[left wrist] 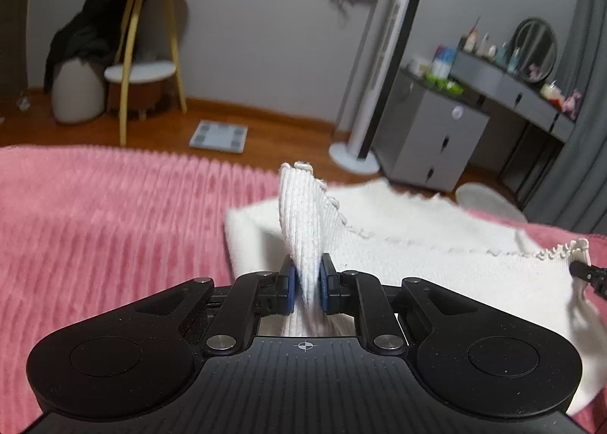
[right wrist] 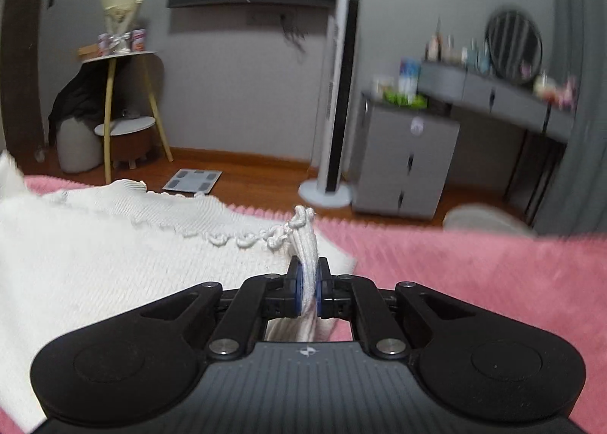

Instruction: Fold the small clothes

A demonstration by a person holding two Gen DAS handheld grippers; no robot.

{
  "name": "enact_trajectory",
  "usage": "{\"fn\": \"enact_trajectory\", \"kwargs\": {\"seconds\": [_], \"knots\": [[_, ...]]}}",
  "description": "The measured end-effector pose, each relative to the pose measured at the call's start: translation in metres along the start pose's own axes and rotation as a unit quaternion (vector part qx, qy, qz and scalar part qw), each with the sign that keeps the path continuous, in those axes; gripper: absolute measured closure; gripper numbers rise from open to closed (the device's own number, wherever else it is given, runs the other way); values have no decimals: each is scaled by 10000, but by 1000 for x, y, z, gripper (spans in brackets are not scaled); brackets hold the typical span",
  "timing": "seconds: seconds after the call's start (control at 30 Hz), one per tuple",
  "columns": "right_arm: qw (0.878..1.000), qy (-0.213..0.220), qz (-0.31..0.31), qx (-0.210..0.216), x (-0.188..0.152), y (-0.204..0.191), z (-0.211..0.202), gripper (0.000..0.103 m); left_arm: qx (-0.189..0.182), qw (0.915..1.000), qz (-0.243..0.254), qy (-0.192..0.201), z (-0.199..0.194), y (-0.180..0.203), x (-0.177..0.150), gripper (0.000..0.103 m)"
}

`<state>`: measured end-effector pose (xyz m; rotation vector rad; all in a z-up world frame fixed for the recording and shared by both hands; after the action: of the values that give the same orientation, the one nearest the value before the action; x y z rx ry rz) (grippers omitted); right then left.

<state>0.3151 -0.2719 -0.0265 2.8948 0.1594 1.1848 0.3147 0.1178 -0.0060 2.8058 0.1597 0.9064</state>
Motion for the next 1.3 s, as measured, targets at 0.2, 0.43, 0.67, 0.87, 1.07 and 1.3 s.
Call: {"fn": "enact_trajectory", "kwargs": {"seconds": [0.2,0.43,0.67,0.87,1.07,1.3], "knots": [[9973,-310,62,667,2,9,18,88,-397,9990,-11,-204,15,-5,-3,67],[9982,-311,-440,271,2,-12,15,97,-326,9994,-8,-84,9,-6,5,90],[9974,438,-548,-153,35,-15,1,97,-209,9960,410,764,-23,12,41,90],[9942,604,-556,-696,70,-21,28,97,444,9941,514,850,7,23,75,89],[9920,361,-601,-1053,76,-22,67,97,890,9931,643,411,53,30,77,86],[9861,275,-357,-1599,68,-16,82,73,1483,9861,723,202,59,24,61,37]]}}
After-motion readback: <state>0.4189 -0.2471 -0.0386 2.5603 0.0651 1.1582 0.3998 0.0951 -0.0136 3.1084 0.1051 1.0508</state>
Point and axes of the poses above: each gripper's, at about its wrist camera, not at the fingertips, and z roughly the way its jaws point, y to its right, x to its top, the point moved 3 cm from there along z, roughly the way its jaws point, and after that the axes turned 15 degrees about -y, right-handed, at the moved point
